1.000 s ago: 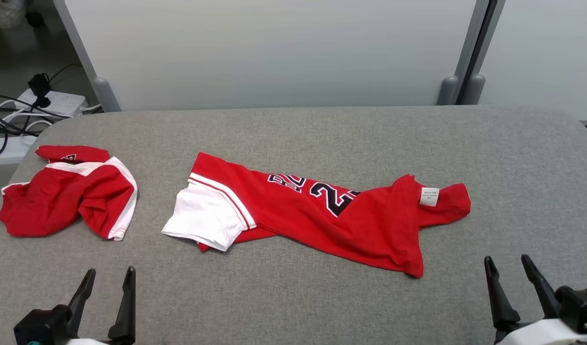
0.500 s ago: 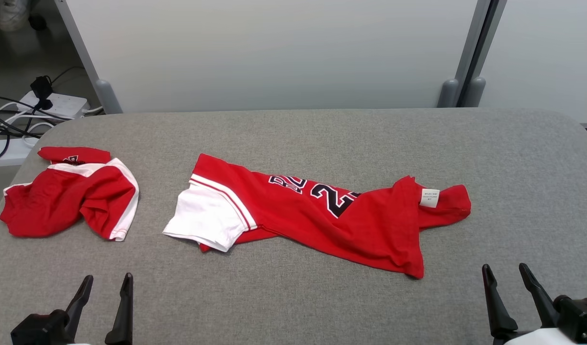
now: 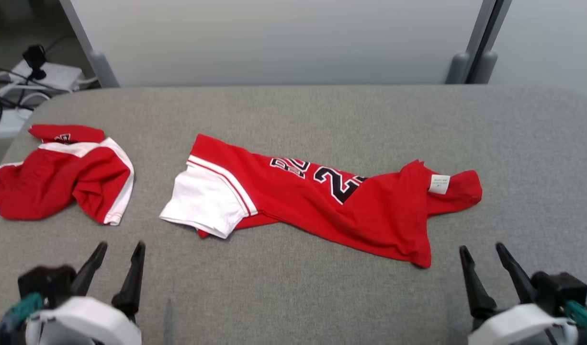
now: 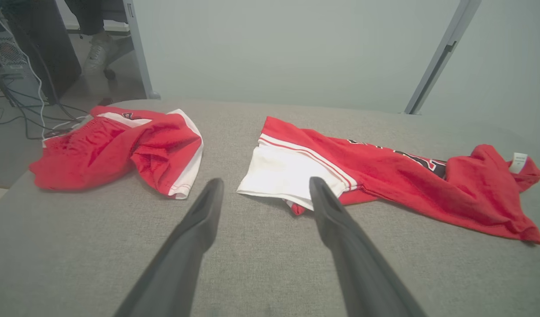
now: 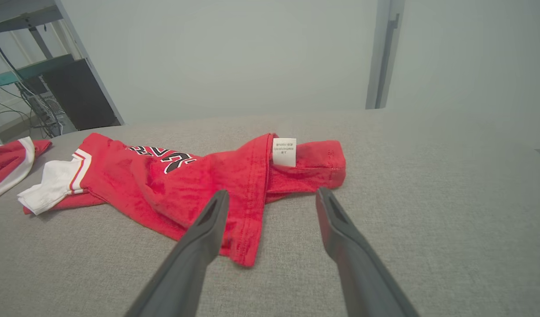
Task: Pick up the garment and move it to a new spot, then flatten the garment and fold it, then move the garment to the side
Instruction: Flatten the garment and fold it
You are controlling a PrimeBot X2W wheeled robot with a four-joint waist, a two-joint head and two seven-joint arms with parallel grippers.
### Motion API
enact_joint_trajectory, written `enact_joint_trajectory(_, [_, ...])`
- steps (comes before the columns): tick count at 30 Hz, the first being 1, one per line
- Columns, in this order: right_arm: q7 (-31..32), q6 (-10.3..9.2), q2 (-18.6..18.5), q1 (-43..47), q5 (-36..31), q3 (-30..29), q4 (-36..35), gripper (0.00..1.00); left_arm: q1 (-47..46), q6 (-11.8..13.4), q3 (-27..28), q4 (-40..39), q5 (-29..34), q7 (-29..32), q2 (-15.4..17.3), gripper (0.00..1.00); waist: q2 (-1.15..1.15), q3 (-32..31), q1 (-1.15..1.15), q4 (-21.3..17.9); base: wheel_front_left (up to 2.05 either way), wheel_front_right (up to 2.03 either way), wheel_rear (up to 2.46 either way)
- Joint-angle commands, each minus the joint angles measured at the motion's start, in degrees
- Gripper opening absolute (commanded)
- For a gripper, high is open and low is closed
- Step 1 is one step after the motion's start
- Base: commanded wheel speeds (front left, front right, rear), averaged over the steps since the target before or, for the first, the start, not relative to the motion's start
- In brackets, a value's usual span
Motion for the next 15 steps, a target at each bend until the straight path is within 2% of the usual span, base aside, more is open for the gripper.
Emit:
enact_joint_trajectory(1, [0.3,0.26,-1.0,-4.0,-0.3,2.5,-0.9,1.00,-6.2,-1.4,2.1,0.3,-1.0,1.4,2.3,1.00,0.00,3.2,0.00,0.1,0.00,0.00,0.00])
enact_joint_trajectory(7, [1.0,0.26,-1.0,-9.3,-0.5,5.1,2.4,1.00,-16.4,-6.9,1.6,6.9,-4.9,6.1,0.0,1.00,0.00,9.8,0.00,0.7,0.00,0.00,0.00])
enact_joint_trajectory(15, [0.1,0.26,-0.3,-13.1,-0.7,7.9,8.1,1.00,-26.0,-13.0,-0.5,20.7,-6.1,7.4,-3.9,1.00,0.00,14.9,0.00,0.0,0.00,0.00,0.00])
